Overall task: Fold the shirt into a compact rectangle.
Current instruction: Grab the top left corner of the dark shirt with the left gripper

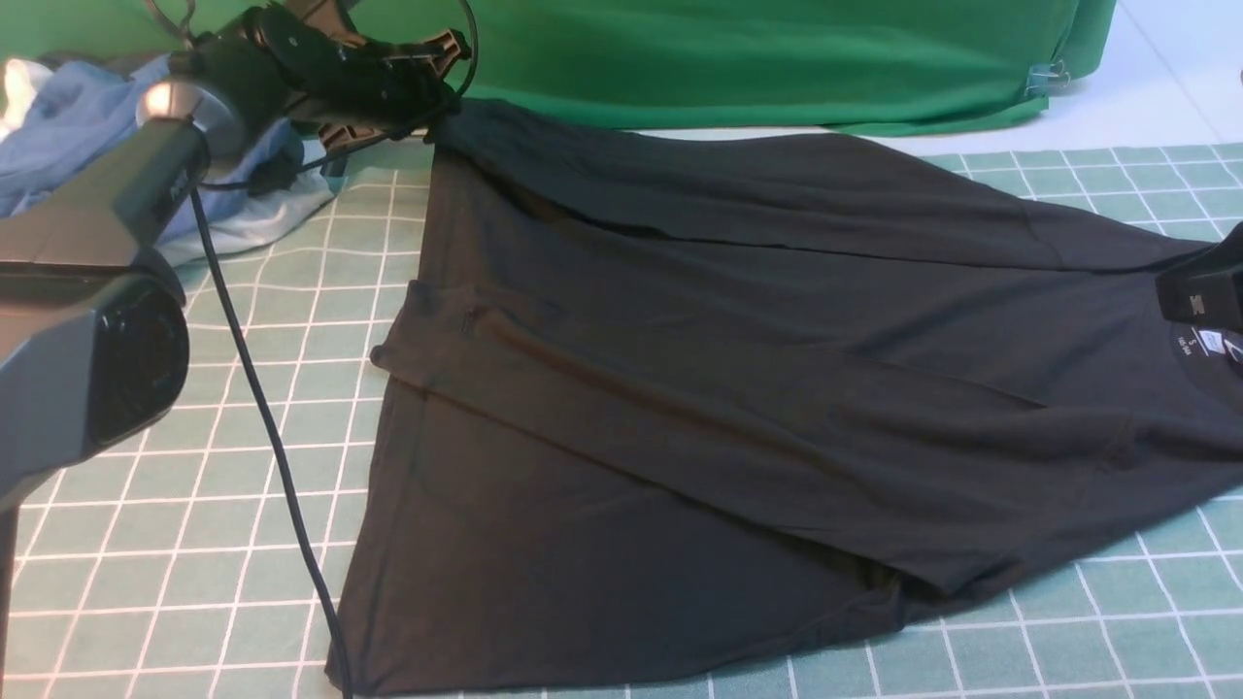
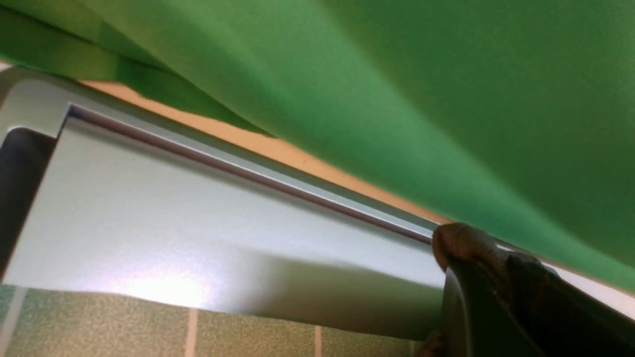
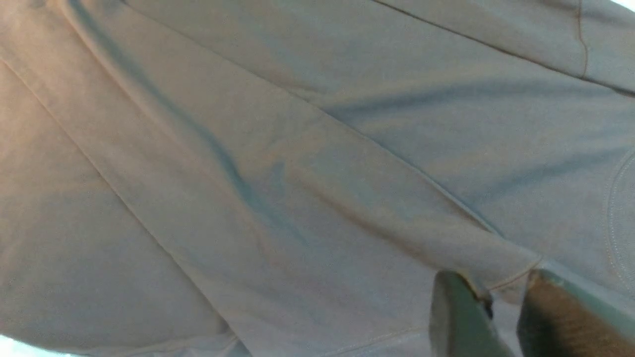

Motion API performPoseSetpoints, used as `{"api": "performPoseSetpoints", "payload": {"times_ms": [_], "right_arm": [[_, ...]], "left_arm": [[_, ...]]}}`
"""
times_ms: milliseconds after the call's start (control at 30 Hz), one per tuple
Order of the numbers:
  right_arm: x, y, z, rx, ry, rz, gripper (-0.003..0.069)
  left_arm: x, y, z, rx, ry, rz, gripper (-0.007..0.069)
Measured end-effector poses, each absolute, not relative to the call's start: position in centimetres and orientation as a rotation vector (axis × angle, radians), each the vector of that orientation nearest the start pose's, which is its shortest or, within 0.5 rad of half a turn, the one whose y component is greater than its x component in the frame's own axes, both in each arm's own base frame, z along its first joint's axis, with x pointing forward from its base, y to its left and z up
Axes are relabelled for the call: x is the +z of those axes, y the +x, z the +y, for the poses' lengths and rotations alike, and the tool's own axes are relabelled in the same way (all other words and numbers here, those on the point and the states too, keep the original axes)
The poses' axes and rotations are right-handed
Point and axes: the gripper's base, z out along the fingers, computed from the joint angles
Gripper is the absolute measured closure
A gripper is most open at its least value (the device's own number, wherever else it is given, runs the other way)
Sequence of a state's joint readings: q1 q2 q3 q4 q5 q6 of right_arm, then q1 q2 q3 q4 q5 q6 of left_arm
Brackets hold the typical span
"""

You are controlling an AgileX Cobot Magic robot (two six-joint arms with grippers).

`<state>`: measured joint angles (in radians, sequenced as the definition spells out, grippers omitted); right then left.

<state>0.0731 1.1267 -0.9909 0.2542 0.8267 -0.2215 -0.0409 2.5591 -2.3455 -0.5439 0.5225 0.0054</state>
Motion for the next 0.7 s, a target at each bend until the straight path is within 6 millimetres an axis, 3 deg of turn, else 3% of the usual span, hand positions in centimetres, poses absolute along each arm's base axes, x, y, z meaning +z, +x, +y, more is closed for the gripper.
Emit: {"api": "performPoseSetpoints", "payload": {"times_ms": [100, 300, 433, 567, 700], "right_arm": [[33.7, 22.2, 3.3, 0.238, -0.23, 2.413, 0.0452], [33.6, 22.1, 3.3, 0.239, -0.231, 2.419, 0.045], [33.6, 22.1, 3.3, 0.24, -0.232, 2.422, 0.045], [33.6, 22.1, 3.3, 0.24, -0.233, 2.424, 0.0449], [33.6, 22.0, 3.3, 0.242, -0.235, 2.431, 0.0444]], "left_arm": [[18.2, 58.0, -4.8, -0.582, -0.321, 2.191, 0.0544], [14.8, 58.0, -4.9, -0.587, -0.327, 2.287, 0.0405], [14.7, 58.0, -4.9, -0.586, -0.325, 2.286, 0.0366], [14.7, 58.0, -4.9, -0.586, -0.323, 2.289, 0.0403], [15.0, 57.8, -5.0, -0.584, -0.307, 2.303, 0.0541]]}}
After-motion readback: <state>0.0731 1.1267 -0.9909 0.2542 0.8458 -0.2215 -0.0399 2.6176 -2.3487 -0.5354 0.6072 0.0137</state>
